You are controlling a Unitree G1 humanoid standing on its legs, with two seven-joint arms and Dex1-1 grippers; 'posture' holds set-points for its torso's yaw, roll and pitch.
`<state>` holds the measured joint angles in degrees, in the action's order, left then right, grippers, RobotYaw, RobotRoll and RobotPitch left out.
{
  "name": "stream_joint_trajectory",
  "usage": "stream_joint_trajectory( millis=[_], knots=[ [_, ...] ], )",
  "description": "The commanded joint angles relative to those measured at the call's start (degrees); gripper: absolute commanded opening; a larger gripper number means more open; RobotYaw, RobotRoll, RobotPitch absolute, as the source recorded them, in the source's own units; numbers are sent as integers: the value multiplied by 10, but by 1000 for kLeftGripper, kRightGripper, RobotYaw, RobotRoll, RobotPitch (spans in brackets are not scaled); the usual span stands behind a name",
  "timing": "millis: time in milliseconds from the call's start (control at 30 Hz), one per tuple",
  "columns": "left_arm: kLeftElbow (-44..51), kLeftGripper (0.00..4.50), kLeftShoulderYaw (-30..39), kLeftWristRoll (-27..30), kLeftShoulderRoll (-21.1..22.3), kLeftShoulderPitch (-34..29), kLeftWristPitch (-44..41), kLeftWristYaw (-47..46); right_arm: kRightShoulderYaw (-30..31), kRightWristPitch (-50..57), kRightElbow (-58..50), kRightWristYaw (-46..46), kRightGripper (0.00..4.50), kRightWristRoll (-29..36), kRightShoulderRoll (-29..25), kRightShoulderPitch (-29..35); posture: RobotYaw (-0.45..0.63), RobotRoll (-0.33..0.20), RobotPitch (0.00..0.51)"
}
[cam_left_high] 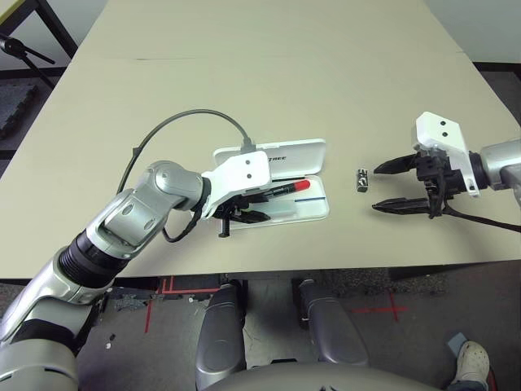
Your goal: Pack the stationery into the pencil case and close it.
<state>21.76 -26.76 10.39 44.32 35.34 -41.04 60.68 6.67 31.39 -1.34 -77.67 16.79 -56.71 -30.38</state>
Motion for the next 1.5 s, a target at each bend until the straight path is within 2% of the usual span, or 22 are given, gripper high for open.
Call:
stream_joint_trajectory(
  millis=[33, 167, 267, 400, 500, 600, 700, 767, 833, 967, 1067, 1167, 1267, 1500],
  knots=[
    [9, 1862, -9, -14, 1, -5, 0, 0, -5, 1, -7, 3, 4500, 2, -4, 6, -111, 0, 214],
    [17, 3271, -1, -22, -5, -10, -13, -19, -6, 1, -1, 8, 4500, 0, -4, 4, -108, 0, 220],
    [26, 4490, 25, 1, 3, -32, 9, -7, -12, 2, 13, 14, 4500, -1, -7, 10, -107, 0, 219],
    [32, 4490, 106, 53, 10, -64, 59, 17, -33, 10, 36, 21, 4500, 7, -14, 24, -102, 0, 218],
    [43, 4490, 168, 99, 15, -84, 82, 33, -66, -5, 38, 40, 4500, 32, 12, 30, -102, 0, 218],
    [57, 4490, 225, 158, 24, -99, 79, 55, -106, 9, 34, 147, 4500, 28, 76, 32, -105, 0, 218],
    [57, 4490, 252, 178, 37, -111, 80, 58, -128, 35, 15, 244, 4500, 18, 125, 30, -106, 0, 219],
    [57, 4490, 258, 179, 42, -119, 84, 55, -138, 64, -6, 339, 4500, -3, 165, 23, -106, 0, 219],
    [56, 4490, 259, 180, 43, -122, 87, 53, -145, 102, -31, 396, 4500, -7, 191, 22, -112, 0, 218],
    [52, 4490, 247, 173, 35, -121, 94, 46, -167, 278, -133, 520, 4500, 4, 267, 18, -125, 0, 215],
    [40, 4490, 231, 165, 28, -108, 103, 50, -183, 397, -179, 580, 4500, 4, 310, -6, -151, 0, 209],
    [31, 4490, 216, 158, 25, -97, 110, 53, -195, 481, -207, 608, 4500, 7, 333, -24, -161, 0, 206],
    [25, 4490, 207, 155, 22, -89, 113, 51, -195, 528, -232, 625, 4500, 4, 346, -15, -164, 0, 206],
    [27, 4490, 199, 155, 21, -82, 113, 49, -179, 542, -234, 638, 4500, 0, 353, 28, -148, 0, 205]
  ],
)
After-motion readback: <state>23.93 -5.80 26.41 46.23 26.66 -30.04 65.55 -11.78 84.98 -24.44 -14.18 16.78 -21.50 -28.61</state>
